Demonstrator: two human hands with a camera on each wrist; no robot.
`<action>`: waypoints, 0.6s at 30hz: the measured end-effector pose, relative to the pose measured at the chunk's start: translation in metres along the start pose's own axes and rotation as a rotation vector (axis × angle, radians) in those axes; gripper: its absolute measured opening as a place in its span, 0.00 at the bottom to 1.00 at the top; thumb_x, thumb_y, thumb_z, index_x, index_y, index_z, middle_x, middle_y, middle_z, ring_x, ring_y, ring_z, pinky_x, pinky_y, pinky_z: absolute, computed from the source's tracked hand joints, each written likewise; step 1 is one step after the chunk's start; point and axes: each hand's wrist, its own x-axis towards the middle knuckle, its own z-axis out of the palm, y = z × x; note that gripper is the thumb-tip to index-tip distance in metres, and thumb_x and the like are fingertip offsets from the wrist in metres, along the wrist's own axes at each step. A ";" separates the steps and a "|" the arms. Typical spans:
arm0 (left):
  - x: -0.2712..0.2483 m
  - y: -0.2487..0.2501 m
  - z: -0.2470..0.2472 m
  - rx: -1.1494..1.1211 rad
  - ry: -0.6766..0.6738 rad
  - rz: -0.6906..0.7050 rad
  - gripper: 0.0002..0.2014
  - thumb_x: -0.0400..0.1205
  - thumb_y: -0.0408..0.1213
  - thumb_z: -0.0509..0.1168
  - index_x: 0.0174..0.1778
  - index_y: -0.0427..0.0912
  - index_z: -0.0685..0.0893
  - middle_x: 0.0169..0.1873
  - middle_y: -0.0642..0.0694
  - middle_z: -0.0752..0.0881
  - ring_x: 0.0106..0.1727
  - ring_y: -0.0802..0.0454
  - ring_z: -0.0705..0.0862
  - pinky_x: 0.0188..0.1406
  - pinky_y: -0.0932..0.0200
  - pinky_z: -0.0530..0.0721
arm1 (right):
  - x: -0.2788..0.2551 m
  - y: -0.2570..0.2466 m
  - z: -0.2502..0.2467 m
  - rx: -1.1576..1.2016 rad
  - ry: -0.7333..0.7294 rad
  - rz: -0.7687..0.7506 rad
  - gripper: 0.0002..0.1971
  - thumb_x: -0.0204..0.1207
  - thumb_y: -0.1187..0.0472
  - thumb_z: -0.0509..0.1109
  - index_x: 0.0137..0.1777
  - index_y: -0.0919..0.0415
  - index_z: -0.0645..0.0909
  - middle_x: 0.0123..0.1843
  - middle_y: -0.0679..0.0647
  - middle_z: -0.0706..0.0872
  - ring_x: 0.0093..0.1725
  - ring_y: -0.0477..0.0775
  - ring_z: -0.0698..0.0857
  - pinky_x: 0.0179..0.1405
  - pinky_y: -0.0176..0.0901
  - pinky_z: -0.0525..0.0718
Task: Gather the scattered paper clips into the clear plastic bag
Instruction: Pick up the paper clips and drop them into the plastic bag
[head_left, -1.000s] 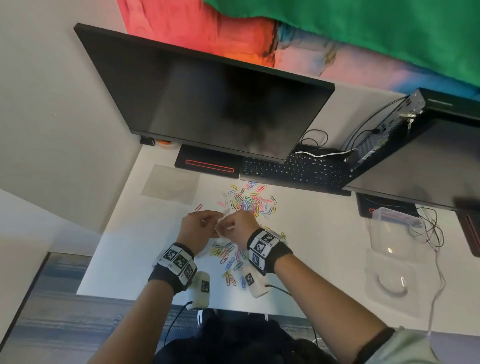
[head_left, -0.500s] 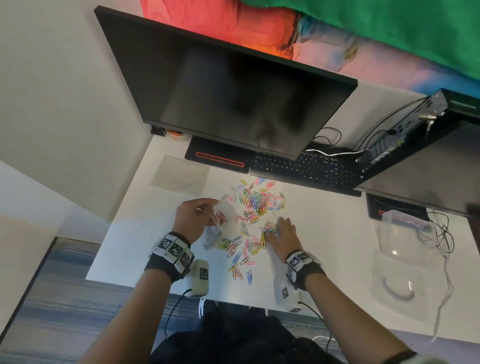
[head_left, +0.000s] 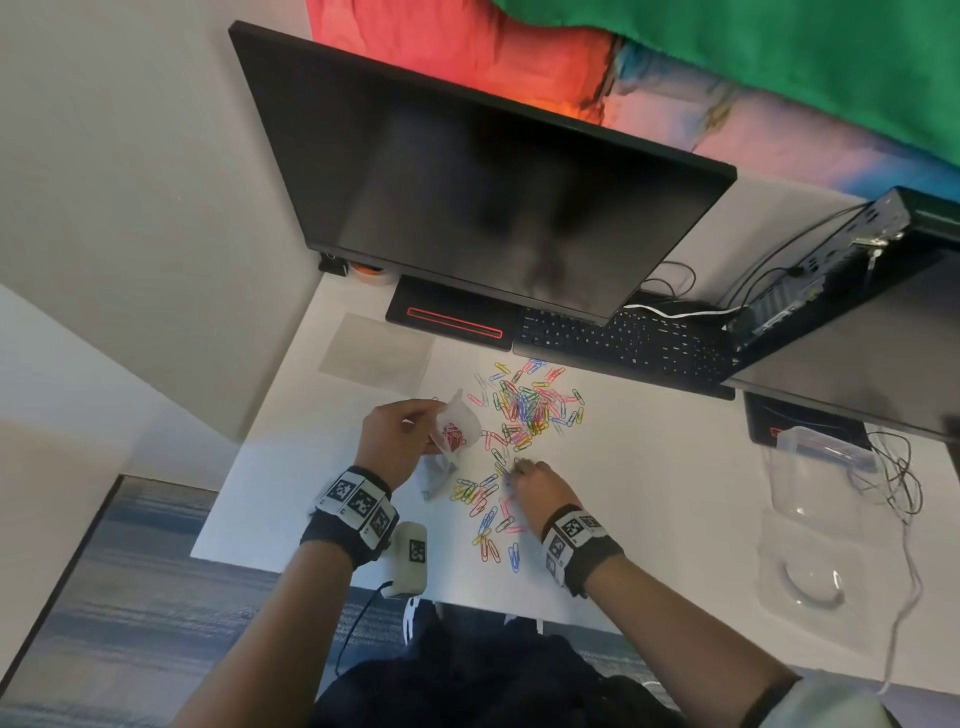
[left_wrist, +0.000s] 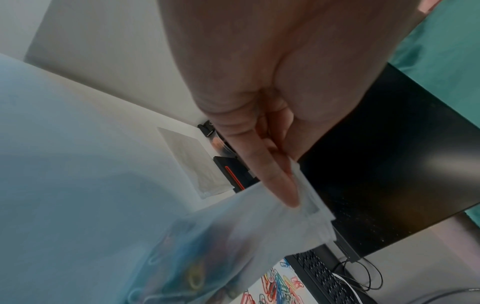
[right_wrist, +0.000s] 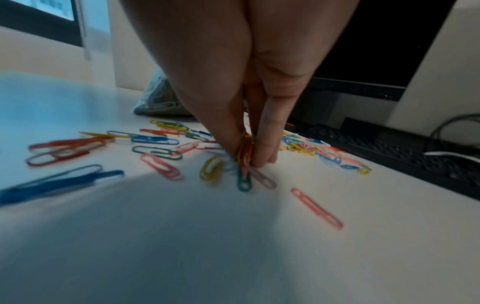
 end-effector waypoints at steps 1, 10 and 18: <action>0.000 0.000 0.000 0.005 -0.002 -0.001 0.10 0.85 0.30 0.65 0.57 0.39 0.90 0.41 0.43 0.93 0.41 0.46 0.94 0.47 0.43 0.93 | -0.001 0.002 -0.005 0.069 0.013 0.029 0.17 0.78 0.67 0.66 0.66 0.69 0.75 0.64 0.63 0.80 0.63 0.60 0.80 0.61 0.48 0.81; 0.000 -0.007 0.007 0.056 -0.020 -0.017 0.09 0.85 0.34 0.66 0.53 0.45 0.91 0.50 0.42 0.92 0.49 0.45 0.93 0.51 0.43 0.92 | -0.002 0.047 -0.030 1.156 0.232 0.609 0.04 0.74 0.60 0.76 0.42 0.59 0.92 0.40 0.51 0.92 0.38 0.47 0.88 0.44 0.34 0.87; -0.002 -0.003 0.015 0.068 -0.028 -0.025 0.09 0.85 0.34 0.66 0.54 0.45 0.91 0.46 0.43 0.93 0.44 0.45 0.93 0.49 0.43 0.93 | -0.010 0.037 -0.090 2.262 0.078 0.275 0.17 0.76 0.71 0.71 0.63 0.76 0.80 0.59 0.67 0.88 0.60 0.61 0.88 0.56 0.43 0.88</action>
